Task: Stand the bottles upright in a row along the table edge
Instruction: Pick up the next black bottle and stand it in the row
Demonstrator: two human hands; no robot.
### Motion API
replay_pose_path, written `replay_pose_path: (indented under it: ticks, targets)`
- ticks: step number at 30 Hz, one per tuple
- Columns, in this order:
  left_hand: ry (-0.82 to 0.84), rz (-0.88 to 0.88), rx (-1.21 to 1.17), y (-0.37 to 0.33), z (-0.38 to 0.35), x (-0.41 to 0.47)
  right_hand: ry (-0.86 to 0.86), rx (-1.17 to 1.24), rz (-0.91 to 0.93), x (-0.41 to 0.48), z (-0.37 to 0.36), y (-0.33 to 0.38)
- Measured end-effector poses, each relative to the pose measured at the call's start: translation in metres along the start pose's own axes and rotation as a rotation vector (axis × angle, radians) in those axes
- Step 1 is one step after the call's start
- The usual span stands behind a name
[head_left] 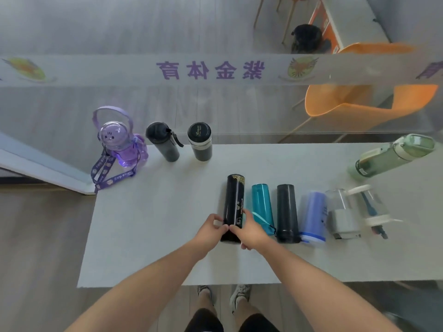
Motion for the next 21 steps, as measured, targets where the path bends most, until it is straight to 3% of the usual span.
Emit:
replay_pose_path:
  ticks: [5, 13, 16, 21]
  targets:
    - [-0.034, -0.108, -0.159, -0.072, 0.002, -0.021, -0.054, 0.080, 0.138, -0.009, 0.062, 0.028]
    - [-0.029, -0.306, 0.003, -0.178, 0.018, -0.018, -0.107, -0.042, 0.452, 0.009, 0.143, 0.070]
    - [-0.067, -0.438, 0.252, -0.206, 0.031, -0.006, -0.239, -0.165, 0.499, 0.027, 0.168, 0.081]
    - [-0.399, -0.876, 0.958, -0.241, 0.070, 0.013, -0.315, -0.211, 0.515, 0.046, 0.193, 0.104]
Point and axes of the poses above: each hand's wrist, its own x-axis towards the middle knuckle, its own z-axis out of the back of the hand, y = z × x, the point moved 3 cm from there along x, towards the middle knuckle, and after that the axes turned 7 degrees about -x, right-handed, at the moved point
